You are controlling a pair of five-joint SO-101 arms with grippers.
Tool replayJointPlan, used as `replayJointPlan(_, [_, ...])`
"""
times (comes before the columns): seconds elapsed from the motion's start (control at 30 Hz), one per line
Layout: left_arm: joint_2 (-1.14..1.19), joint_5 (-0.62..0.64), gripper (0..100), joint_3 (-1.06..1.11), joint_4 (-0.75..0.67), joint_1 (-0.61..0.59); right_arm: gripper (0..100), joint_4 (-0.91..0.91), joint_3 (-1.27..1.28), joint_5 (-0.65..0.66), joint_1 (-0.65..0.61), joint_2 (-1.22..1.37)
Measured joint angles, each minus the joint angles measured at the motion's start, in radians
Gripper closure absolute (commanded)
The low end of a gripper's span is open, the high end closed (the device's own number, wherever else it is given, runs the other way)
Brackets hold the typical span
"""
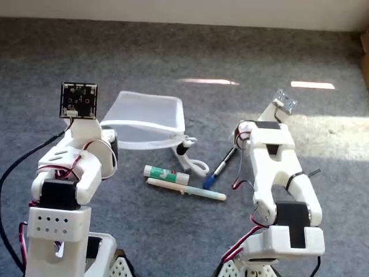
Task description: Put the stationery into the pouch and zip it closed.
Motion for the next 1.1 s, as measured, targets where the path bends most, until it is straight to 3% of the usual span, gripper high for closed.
replayJointPlan(0.23, [0.000,0.000,99,-0.006,0.031,0.000,97.8,-0.064,0.106,0.000,-0.005,-0.192])
replayJointPlan(0.43, [0.000,0.000,99,-0.006,0.041,0.000,82.1,-0.095,0.120,0.046,-0.005,-0.126])
replayJointPlan(1.1, [0.000,0.000,99,-0.006,0.041,0.000,82.1,0.083,-0.212,0.046,-0.043,0.255])
